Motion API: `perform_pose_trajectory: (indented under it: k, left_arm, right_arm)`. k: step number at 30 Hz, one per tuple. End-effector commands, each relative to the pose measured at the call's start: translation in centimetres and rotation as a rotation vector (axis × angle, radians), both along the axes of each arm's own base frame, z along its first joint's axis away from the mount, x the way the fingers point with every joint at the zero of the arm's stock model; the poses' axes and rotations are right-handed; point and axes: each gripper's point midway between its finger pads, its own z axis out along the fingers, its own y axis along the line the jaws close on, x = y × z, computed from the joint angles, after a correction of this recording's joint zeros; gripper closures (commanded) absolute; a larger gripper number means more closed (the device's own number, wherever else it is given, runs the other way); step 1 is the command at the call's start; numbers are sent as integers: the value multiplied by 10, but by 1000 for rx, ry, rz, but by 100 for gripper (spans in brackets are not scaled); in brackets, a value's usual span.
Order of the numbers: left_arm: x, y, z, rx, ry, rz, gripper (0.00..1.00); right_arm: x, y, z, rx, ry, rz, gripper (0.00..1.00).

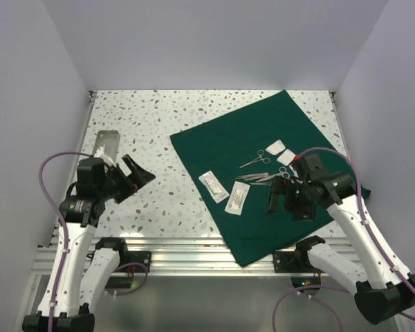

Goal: Prepare the surgical pack

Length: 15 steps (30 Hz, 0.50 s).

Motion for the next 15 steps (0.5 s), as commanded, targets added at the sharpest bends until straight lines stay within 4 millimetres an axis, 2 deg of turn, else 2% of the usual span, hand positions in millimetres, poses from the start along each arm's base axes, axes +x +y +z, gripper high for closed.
perform_pose_trajectory:
  k: [1,4,7,9,11,12,13,15]
  left_arm:
    - [4,14,-1,154,5,-46,3]
    - [15,13,-13,170,63,-78,7]
    - [25,11,-18,204,89,-114,9]
    - [30,14,-25,252,118,-109,10]
    - [32,10,-29,289,133,-132,10]
    - [31,4,-31,300,139,-160,10]
    - [32,2,-32,314,148,-164,10]
    - [33,-5,-34,328,148,-189,12]
  right_arm:
    - [29,7,10,-3,-54,36,2]
    - [55,20,12,23,-74,30,5]
    - [77,27,3,16,-47,-35,10]
    - [89,29,-9,-6,8,-106,17]
    - [108,33,-12,3,1,-179,23]
    - [116,37,-20,7,25,-197,23]
    - [130,42,-18,30,0,-224,25]
    - [142,45,-28,13,24,-244,28]
